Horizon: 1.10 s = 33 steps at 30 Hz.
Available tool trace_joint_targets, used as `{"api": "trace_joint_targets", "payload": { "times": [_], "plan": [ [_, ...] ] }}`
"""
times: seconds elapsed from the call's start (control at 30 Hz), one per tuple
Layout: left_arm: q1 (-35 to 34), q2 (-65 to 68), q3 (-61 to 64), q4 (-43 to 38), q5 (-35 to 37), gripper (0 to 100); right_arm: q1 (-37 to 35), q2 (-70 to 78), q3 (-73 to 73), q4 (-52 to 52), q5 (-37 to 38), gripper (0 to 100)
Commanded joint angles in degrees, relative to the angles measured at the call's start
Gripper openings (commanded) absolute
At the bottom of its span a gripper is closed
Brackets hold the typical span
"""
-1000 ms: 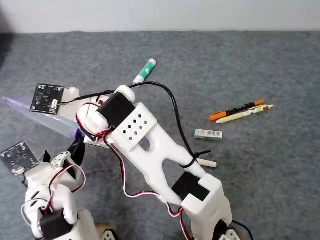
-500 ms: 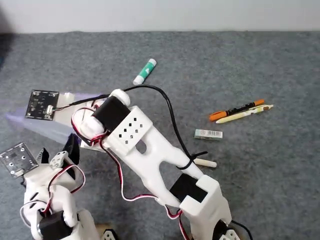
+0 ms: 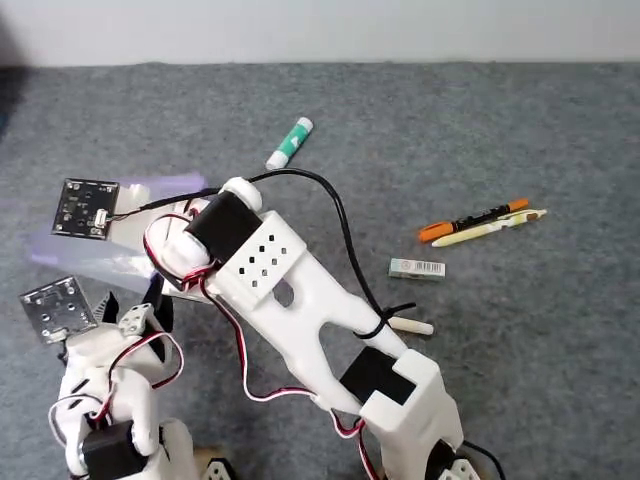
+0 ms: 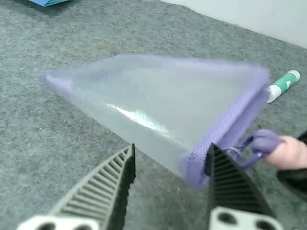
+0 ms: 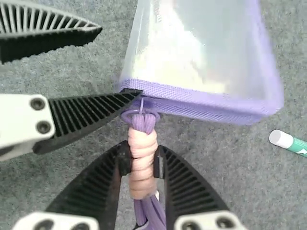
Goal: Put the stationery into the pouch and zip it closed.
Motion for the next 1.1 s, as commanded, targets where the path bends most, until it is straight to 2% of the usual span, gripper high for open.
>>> {"api": "trace_joint_targets", "payload": {
  "times": [0.0,0.57,0.83,1.07],
  "plan": [
    [0.4,-0.2,0.0,0.6,-0.8,22,-0.2,-3.0,-2.5,1.7,-0.1,0.9],
    [0.7,-0.2,0.0,0.6,-2.7,23,0.0,-3.1,-2.5,1.7,-0.1,0.9],
    [3.8,-0.2,0.0,0.4,-2.5,23,0.0,-3.0,-2.5,1.7,-0.1,0.9],
    [3.7,-0.2,3.7,0.1,-2.8,23,0.0,-3.0,-2.5,1.8,-0.1,0.9]
  ]
}}
